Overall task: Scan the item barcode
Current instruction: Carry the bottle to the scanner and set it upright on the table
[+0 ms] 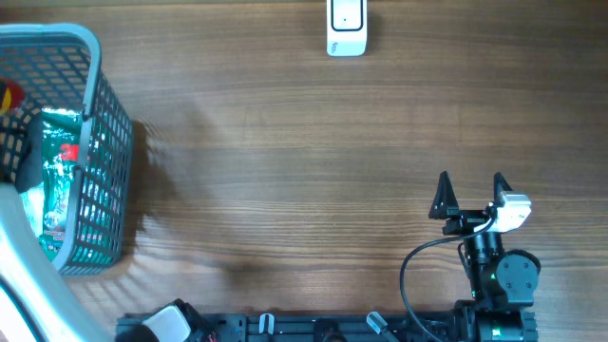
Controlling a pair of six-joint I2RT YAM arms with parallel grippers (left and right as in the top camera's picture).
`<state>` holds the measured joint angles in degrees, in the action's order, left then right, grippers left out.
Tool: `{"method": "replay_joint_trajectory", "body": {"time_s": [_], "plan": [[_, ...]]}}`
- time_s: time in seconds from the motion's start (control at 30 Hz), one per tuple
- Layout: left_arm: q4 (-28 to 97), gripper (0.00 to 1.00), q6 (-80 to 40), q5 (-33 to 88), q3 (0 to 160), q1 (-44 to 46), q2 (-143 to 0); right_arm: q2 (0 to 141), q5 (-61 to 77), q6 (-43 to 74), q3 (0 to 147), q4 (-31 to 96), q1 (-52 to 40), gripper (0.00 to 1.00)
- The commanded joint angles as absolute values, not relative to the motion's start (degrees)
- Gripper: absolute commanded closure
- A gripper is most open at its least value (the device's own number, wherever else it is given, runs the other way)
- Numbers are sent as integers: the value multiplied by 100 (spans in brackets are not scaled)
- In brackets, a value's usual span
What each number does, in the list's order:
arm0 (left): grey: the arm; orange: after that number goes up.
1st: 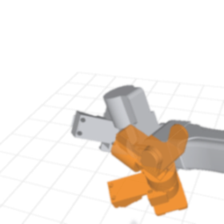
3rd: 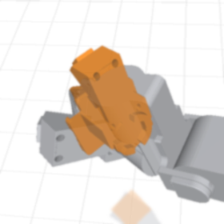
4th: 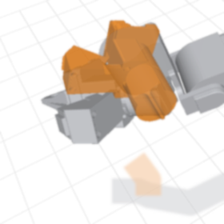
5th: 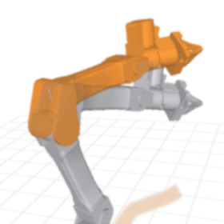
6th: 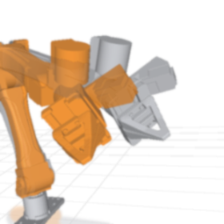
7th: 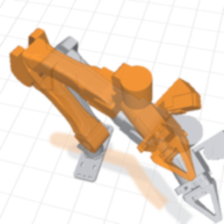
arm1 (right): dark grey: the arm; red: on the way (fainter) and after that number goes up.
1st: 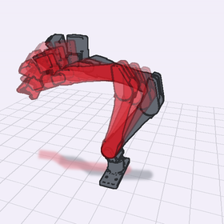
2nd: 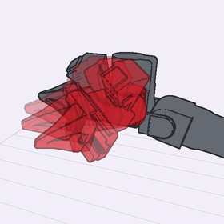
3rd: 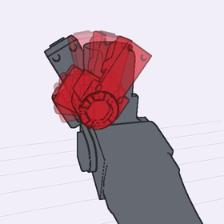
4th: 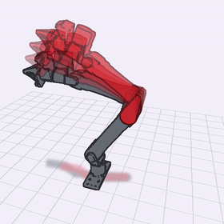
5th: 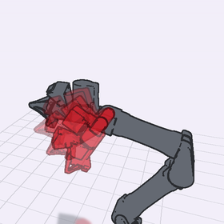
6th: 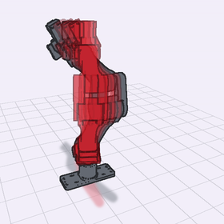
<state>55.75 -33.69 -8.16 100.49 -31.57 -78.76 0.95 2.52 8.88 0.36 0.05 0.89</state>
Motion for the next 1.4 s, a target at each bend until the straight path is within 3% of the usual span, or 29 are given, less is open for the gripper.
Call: {"method": "replay_joint_trajectory", "body": {"time_s": [0.0,0.27,0.6,0.87,1.03,1.2,1.37], "plan": [[5712,47,-3321,659,10095,-2976,-7220,93,274,808,30,-10,56,0],[6434,47,-3326,685,10092,-1052,-7126,93,274,810,30,-10,56,0],[7022,47,-3920,-648,10082,1422,-8195,93,276,808,30,-8,56,0],[6945,49,-5393,-1175,10082,2438,-9660,93,274,808,30,-10,56,0],[6257,49,-5920,-1848,10082,3092,-10538,93,276,810,30,-10,56,0],[5843,49,-5000,-2171,10082,3533,-11163,93,276,808,30,-10,56,0],[5223,57,-3114,-2169,10077,3601,-11404,93,274,808,30,-10,56,0]]}}
